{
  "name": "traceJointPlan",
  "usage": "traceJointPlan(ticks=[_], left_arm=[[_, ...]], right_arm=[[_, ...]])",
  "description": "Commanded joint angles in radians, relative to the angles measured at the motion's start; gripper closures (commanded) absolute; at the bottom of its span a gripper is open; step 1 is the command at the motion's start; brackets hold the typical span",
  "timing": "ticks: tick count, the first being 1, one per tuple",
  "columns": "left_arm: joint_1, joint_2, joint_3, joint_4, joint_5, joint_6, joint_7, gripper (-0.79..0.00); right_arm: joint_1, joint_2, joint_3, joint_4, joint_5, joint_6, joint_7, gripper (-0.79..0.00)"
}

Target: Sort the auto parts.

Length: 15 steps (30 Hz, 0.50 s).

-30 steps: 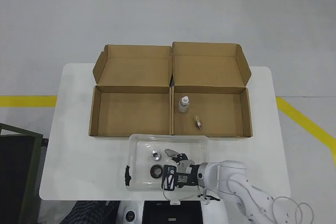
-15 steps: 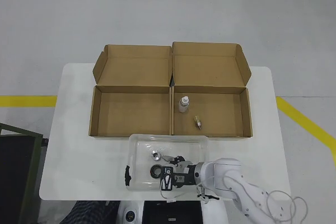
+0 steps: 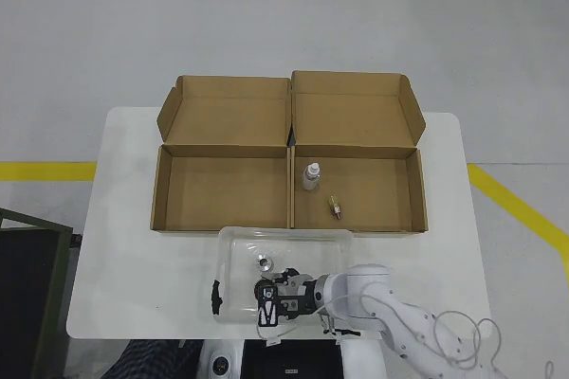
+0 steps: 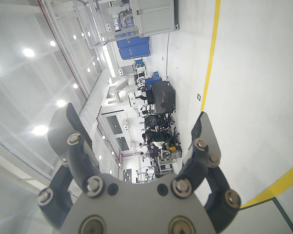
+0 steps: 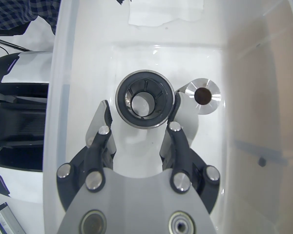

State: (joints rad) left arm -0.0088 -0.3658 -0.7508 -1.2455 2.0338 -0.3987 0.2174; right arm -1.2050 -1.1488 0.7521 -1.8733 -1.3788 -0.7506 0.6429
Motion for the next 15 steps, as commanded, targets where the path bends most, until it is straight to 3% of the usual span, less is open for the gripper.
traceJointPlan(ticks=[1, 5, 9, 15], left_arm=[[0.0, 0.0, 0.0, 0.0, 0.0, 0.0, 0.0, -0.785], [0.0, 0.0, 0.0, 0.0, 0.0, 0.0, 0.0, -0.785], [0.0, 0.0, 0.0, 0.0, 0.0, 0.0, 0.0, -0.785], [0.0, 0.0, 0.0, 0.0, 0.0, 0.0, 0.0, -0.785]], right_arm=[[0.015, -0.005, -0.015, 0.009, 0.005, 0.004, 0.007, -0.462], [0.04, -0.015, -0.04, 0.026, 0.015, 0.01, 0.019, -0.511], [0.058, -0.022, -0.056, 0.036, 0.024, 0.012, 0.022, -0.391], [0.076, -0.028, -0.069, 0.051, 0.038, 0.004, 0.008, -0.305]])
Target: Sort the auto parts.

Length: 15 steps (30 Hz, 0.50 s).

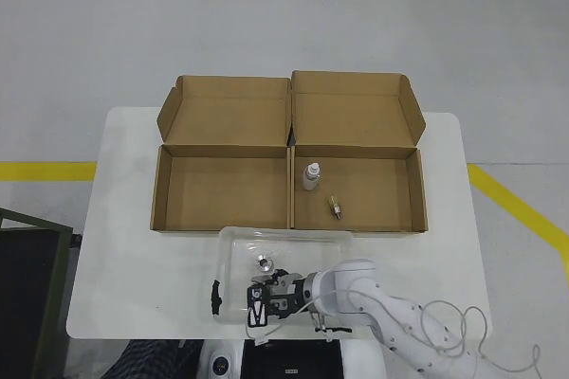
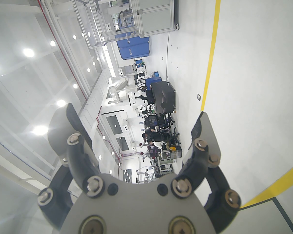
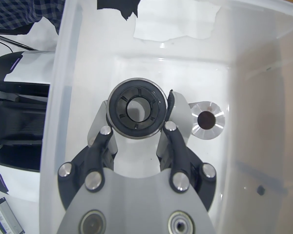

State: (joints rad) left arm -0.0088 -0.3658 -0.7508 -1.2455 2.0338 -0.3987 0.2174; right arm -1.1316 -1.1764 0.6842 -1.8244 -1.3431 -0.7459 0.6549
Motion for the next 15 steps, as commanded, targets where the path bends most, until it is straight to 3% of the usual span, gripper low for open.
traceJointPlan(ticks=[1, 5, 8, 15], left_arm=[[0.0, 0.0, 0.0, 0.0, 0.0, 0.0, 0.0, -0.785], [0.0, 0.0, 0.0, 0.0, 0.0, 0.0, 0.0, -0.785], [0.0, 0.0, 0.0, 0.0, 0.0, 0.0, 0.0, -0.785], [0.0, 0.0, 0.0, 0.0, 0.0, 0.0, 0.0, -0.785]], right_arm=[[0.004, -0.001, -0.002, 0.004, 0.004, -0.001, -0.008, -0.289], [0.012, -0.003, -0.003, 0.013, 0.017, -0.021, -0.037, -0.148], [0.018, -0.003, -0.002, 0.019, 0.026, -0.035, -0.057, 0.0], [0.011, 0.005, 0.026, 0.01, 0.045, -0.061, -0.107, 0.0]])
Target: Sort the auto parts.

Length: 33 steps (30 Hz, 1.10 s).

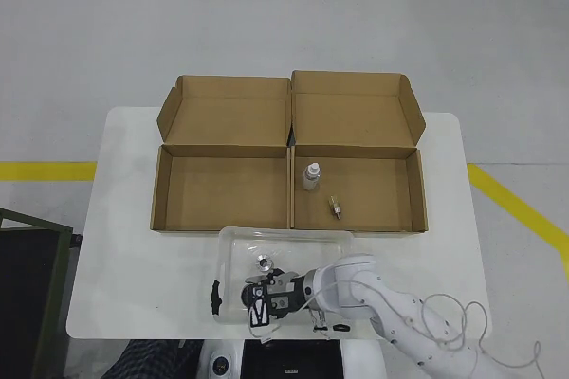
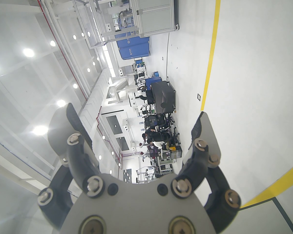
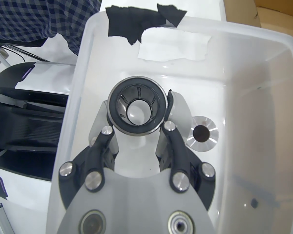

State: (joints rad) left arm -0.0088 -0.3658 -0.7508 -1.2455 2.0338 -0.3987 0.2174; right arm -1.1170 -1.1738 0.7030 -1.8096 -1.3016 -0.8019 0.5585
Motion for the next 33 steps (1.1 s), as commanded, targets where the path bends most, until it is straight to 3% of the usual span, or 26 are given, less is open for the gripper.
traceJointPlan(ticks=[1, 15, 33], left_arm=[[0.0, 0.0, 0.0, 0.0, 0.0, 0.0, 0.0, -0.785], [0.0, 0.0, 0.0, 0.0, 0.0, 0.0, 0.0, -0.785], [0.0, 0.0, 0.0, 0.0, 0.0, 0.0, 0.0, -0.785]], right_arm=[[-0.009, 0.005, 0.016, -0.011, 0.004, -0.008, -0.017, 0.0], [-0.13, 0.058, 0.203, -0.141, 0.08, -0.032, -0.137, 0.0], [-0.099, 0.067, 0.306, -0.003, 0.285, -0.052, -0.311, 0.0]])
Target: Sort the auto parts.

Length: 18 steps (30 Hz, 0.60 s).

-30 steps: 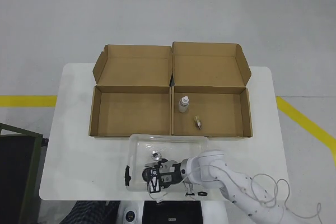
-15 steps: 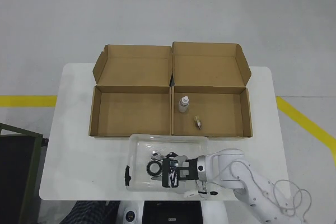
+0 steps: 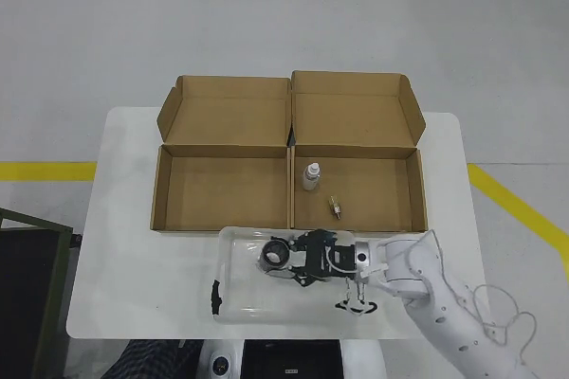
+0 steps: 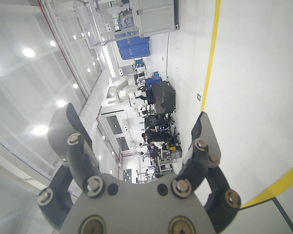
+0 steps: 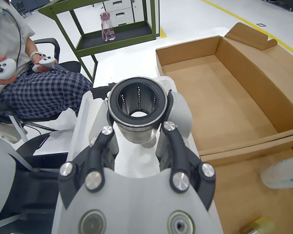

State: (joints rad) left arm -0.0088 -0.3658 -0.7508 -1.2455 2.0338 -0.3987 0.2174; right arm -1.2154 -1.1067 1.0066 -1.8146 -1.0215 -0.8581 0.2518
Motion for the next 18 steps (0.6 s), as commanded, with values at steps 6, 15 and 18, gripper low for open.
traceJointPlan(ticks=[6, 15, 18], left_arm=[[0.0, 0.0, 0.0, 0.0, 0.0, 0.0, 0.0, -0.785], [0.0, 0.0, 0.0, 0.0, 0.0, 0.0, 0.0, -0.785], [0.0, 0.0, 0.0, 0.0, 0.0, 0.0, 0.0, -0.785]], right_arm=[[0.0, 0.002, 0.018, 0.006, 0.024, 0.017, -0.022, 0.0], [0.012, 0.0, 0.02, 0.023, 0.054, 0.035, -0.039, 0.0], [0.023, -0.002, 0.02, 0.027, 0.06, 0.051, -0.04, 0.0]])
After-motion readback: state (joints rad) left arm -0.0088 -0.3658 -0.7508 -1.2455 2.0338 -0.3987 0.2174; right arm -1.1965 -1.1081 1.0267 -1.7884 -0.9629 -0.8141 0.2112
